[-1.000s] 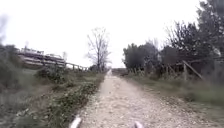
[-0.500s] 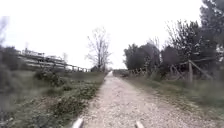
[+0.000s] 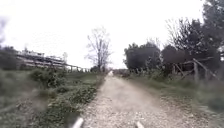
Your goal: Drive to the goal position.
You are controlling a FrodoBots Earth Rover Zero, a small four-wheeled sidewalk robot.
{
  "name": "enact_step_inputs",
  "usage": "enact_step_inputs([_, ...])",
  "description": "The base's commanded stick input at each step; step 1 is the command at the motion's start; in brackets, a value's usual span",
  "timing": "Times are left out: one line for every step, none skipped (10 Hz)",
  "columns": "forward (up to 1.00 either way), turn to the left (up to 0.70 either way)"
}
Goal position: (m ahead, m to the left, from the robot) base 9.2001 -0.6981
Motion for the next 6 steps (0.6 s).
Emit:
enact_step_inputs([0.50, 0.00])
enact_step_inputs([0.50, 0.00])
enact_step_inputs([0.50, 0.00])
enact_step_inputs([0.50, 0.00])
enact_step_inputs([0.50, 0.00])
enact_step_inputs([0.50, 0.00])
